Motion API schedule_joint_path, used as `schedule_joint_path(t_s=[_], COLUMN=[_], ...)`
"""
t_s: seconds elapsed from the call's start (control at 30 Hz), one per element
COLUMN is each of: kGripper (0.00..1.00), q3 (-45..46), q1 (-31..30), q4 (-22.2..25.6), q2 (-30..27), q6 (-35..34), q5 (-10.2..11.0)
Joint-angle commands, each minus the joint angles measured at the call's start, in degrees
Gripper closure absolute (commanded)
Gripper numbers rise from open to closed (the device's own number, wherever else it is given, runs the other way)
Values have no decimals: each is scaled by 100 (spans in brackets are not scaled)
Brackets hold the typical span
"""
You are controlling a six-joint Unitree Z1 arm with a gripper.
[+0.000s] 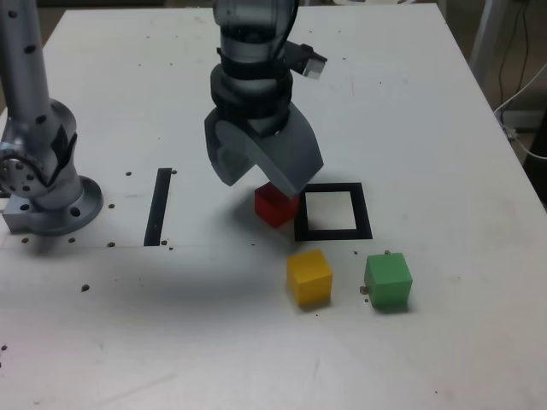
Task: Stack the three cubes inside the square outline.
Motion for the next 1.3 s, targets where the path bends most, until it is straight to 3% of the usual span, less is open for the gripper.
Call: schedule_joint_path(t_s=[0.0,0.2,0.33,0.43,0.6,0.7,1.27], kGripper=[1,5,13,28,65,75,78], q3=[-15,-54,-122,-170,-186,-188,-243], q1=[-35,-104,-181,-219,-233,-233,-233], q4=[-72,-211,-220,-196,-199,-191,-84], q2=[140,430,617,734,845,862,896], q6=[8,-1,-65,-176,-338,-358,-431], q5=[-29,-124,-165,-164,-143,-146,-167])
